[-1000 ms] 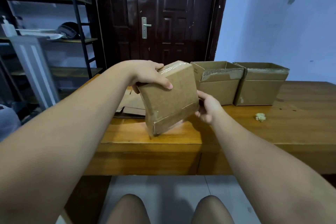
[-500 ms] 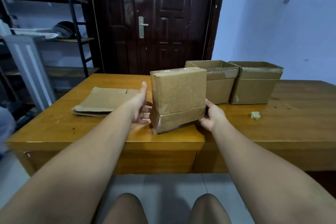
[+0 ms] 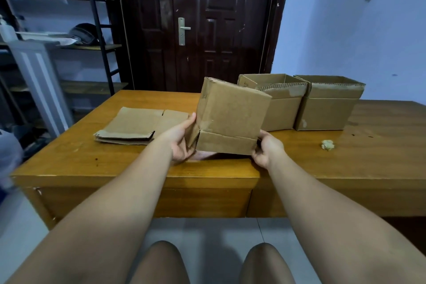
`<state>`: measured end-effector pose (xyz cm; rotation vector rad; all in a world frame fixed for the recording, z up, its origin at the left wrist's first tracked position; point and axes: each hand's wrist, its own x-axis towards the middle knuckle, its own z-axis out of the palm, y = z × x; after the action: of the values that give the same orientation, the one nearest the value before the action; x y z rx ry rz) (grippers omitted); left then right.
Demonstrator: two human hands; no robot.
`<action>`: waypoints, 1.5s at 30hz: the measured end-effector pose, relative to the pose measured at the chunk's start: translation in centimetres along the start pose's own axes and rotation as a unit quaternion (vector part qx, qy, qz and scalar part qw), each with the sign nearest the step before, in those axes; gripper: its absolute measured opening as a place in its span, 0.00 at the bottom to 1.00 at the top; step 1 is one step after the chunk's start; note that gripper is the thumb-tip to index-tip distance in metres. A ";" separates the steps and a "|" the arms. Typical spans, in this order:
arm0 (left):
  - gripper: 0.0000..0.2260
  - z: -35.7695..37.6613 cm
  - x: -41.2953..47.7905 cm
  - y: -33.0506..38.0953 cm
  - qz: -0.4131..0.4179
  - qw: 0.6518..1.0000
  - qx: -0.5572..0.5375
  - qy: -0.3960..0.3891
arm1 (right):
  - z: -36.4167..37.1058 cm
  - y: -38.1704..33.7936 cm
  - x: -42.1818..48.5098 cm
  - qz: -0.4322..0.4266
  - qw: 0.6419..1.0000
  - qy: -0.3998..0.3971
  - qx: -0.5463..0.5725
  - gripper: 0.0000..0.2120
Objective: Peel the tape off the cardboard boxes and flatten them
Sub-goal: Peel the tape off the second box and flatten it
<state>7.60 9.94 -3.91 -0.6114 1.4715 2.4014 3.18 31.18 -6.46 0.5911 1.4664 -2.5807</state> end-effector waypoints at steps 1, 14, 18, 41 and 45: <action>0.21 0.0 0.2 -0.1 0.011 0.999 -0.028 0.016 | 0.0 0.0 0.0 -0.004 1.000 0.004 -0.015 0.12; 0.11 -0.8 1.0 -2.2 0.077 0.995 -0.058 0.033 | -0.2 -0.1 -0.2 -0.054 0.993 0.001 -0.101 0.09; 0.14 -0.5 0.7 -2.4 0.072 0.994 -0.068 0.042 | -0.7 -0.2 -0.6 -0.053 0.992 -0.056 -0.100 0.14; 0.13 -0.4 3.5 -1.4 0.086 0.973 0.134 0.167 | -0.9 -1.4 -0.2 -0.028 0.982 -0.031 -0.185 0.07; 0.19 -0.5 3.6 -1.7 0.106 0.965 0.155 0.182 | -0.7 -1.4 -0.3 -0.047 0.976 -0.012 -0.214 0.10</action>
<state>5.26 10.28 -7.17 -0.8898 2.1126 2.2123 3.20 32.48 -5.52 0.4391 2.0017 -2.2097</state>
